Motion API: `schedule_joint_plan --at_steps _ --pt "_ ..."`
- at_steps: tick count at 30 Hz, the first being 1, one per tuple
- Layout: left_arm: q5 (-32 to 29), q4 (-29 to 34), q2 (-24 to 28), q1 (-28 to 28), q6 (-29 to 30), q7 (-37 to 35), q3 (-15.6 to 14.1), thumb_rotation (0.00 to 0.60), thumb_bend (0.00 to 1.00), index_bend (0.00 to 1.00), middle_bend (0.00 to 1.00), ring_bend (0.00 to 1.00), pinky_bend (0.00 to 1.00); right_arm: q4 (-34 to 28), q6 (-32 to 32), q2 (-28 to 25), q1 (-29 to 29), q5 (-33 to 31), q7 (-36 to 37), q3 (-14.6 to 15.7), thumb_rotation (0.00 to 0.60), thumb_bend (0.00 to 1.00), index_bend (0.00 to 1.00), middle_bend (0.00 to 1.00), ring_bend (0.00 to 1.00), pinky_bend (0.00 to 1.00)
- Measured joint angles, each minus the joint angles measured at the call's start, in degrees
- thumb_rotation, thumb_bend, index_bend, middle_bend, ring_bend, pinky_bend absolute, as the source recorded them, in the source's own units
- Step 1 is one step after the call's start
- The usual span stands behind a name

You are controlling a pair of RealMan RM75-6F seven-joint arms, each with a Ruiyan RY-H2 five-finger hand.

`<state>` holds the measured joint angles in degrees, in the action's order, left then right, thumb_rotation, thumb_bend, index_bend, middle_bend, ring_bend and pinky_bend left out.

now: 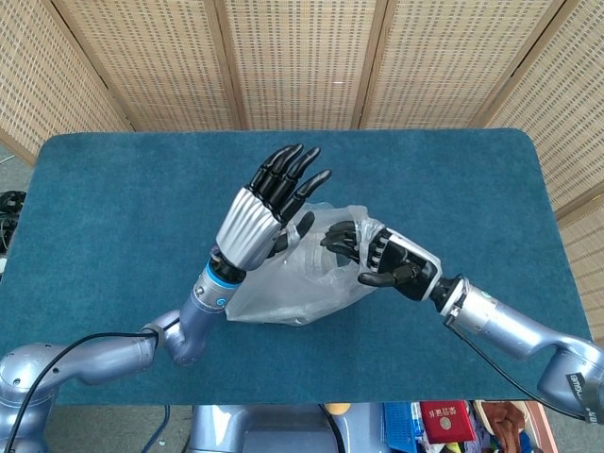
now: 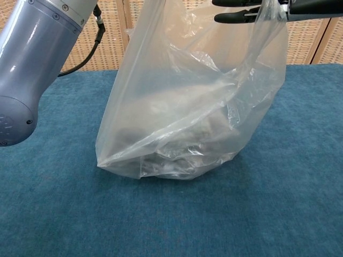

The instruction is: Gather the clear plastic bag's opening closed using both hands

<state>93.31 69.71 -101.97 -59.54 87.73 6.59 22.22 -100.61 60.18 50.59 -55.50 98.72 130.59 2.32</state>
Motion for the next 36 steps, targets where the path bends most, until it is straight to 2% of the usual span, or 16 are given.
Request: schedule_joint_plan --at_steps 6,20,36 --pt "-0.82 -0.56 -0.73 -0.94 -0.76 0.90 0.67 0.600 0.49 0.00 0.00 0.00 0.11 0.29 -0.46 0.60 -0.09 0.55 0.38 0.02 0.600 0.00 0.19 0.19 0.00 0.00" --pt "-2.37 -1.41 -2.01 -2.11 -1.73 0.95 1.30 0.600 0.49 0.00 0.00 0.00 0.11 0.38 -0.84 2.89 0.33 -1.61 0.81 -1.33 0.600 0.00 0.17 0.19 0.00 0.00" --pt "-1.25 -4.28 -1.67 -4.64 -2.91 1.33 1.12 0.600 0.48 0.00 0.00 0.00 0.11 1.58 -0.82 3.65 -0.68 0.94 2.90 -0.88 0.600 0.00 0.17 0.19 0.00 0.00"
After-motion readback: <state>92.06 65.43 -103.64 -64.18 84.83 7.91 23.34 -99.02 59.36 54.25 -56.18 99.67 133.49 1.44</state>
